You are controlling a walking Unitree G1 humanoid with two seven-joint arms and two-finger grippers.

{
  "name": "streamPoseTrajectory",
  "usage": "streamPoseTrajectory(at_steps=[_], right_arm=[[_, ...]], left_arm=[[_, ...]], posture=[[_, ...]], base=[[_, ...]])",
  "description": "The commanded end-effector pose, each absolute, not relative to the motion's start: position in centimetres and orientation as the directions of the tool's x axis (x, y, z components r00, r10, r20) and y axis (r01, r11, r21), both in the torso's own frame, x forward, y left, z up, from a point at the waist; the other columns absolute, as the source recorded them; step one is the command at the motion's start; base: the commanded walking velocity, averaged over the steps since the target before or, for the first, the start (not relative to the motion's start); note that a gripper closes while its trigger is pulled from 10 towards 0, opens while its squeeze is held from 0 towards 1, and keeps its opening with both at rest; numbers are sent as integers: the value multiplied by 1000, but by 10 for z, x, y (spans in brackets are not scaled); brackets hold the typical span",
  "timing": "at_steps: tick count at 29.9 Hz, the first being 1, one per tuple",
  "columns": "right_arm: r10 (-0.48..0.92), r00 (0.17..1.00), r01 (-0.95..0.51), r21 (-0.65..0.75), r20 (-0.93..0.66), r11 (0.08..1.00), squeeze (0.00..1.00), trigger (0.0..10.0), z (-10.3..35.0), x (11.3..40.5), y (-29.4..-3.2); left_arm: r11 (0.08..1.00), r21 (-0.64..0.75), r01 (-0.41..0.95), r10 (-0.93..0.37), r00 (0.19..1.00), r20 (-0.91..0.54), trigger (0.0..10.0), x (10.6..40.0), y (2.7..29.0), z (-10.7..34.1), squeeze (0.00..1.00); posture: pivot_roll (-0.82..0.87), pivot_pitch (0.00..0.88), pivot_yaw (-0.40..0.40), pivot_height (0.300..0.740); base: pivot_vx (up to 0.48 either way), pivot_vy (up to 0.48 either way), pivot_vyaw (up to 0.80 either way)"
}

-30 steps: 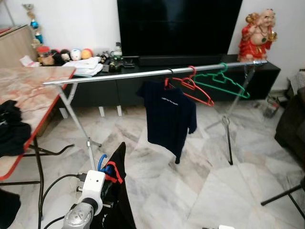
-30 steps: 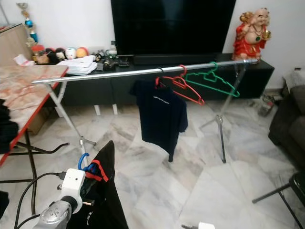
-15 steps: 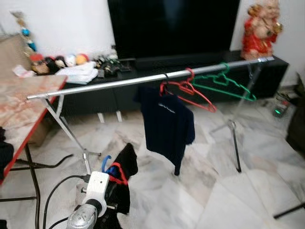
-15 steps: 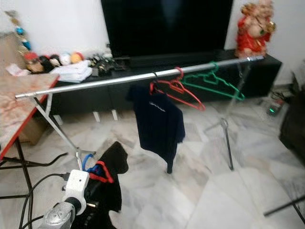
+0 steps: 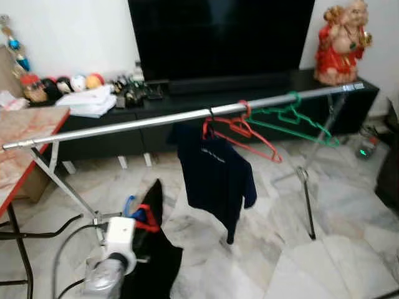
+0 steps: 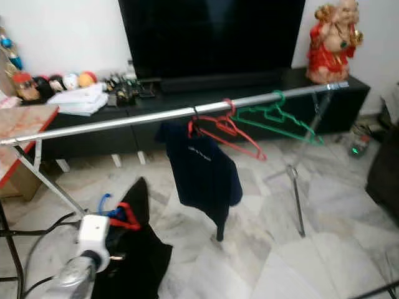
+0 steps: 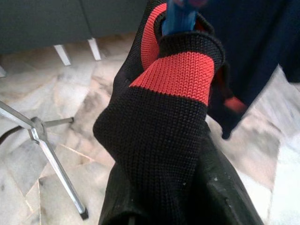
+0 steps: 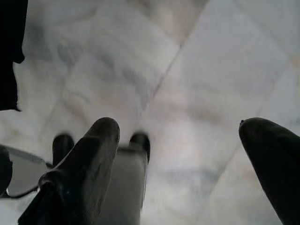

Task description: Hang hanger

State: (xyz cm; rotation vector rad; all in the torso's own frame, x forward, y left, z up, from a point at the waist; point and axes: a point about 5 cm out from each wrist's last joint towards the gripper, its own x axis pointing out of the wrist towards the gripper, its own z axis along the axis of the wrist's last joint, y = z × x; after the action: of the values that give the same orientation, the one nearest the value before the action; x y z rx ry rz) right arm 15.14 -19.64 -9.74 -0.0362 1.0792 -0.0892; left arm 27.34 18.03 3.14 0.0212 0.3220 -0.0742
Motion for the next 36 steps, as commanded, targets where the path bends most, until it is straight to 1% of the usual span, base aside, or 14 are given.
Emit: streamPoseTrajectory(at_steps=[1, 6, 9, 18, 20, 22, 28, 36], right_arm=[[-41, 484, 18, -37, -874, 999, 0, 10000, -97, 157, -181], [-23, 494, -5, -29, -869, 1000, 0, 10000, -96, 160, -179], [-8, 498, -17, -19, -867, 1000, 0, 10000, -95, 161, -178], [16, 492, -40, -5, -870, 999, 0, 10000, -96, 160, -179], [16, 493, -34, 0, -870, 999, 0, 10000, -96, 159, -180], [21, 488, -5, 21, -872, 1000, 0, 10000, -96, 158, -181], [15, 489, 1, 18, -872, 1000, 0, 10000, -95, 158, -187], [23, 491, -25, 13, -871, 1000, 0, 10000, -94, 159, -191]], left_arm=[[999, 23, 37, -28, 954, -300, 10000, 276, 193, 37, 0], [999, 19, 34, -26, 954, -298, 10000, 277, 193, 38, 0], [999, 16, 30, -24, 955, -297, 10000, 277, 192, 39, 0], [1000, 15, 6, -2, 955, -296, 10000, 277, 195, 39, 0], [1000, 18, 2, 4, 955, -297, 10000, 277, 195, 39, 0], [1000, 16, 2, 3, 955, -298, 10000, 276, 195, 38, 0], [999, 38, 3, 8, 955, -298, 10000, 275, 195, 38, 0], [999, 53, -9, 24, 958, -286, 10000, 276, 195, 40, 0]], posture=[[43, 0, 43, 740], [38, 0, 42, 740], [42, 0, 39, 740], [47, 0, 34, 740], [47, 0, 33, 740], [47, 0, 31, 740], [52, 0, 23, 740], [41, 3, 18, 740]], base=[[480, 0, 0], [418, 0, 0], [480, 0, 448], [395, 0, 800], [0, 0, 800], [0, 0, 0], [0, 0, 0], [0, -438, 0]])
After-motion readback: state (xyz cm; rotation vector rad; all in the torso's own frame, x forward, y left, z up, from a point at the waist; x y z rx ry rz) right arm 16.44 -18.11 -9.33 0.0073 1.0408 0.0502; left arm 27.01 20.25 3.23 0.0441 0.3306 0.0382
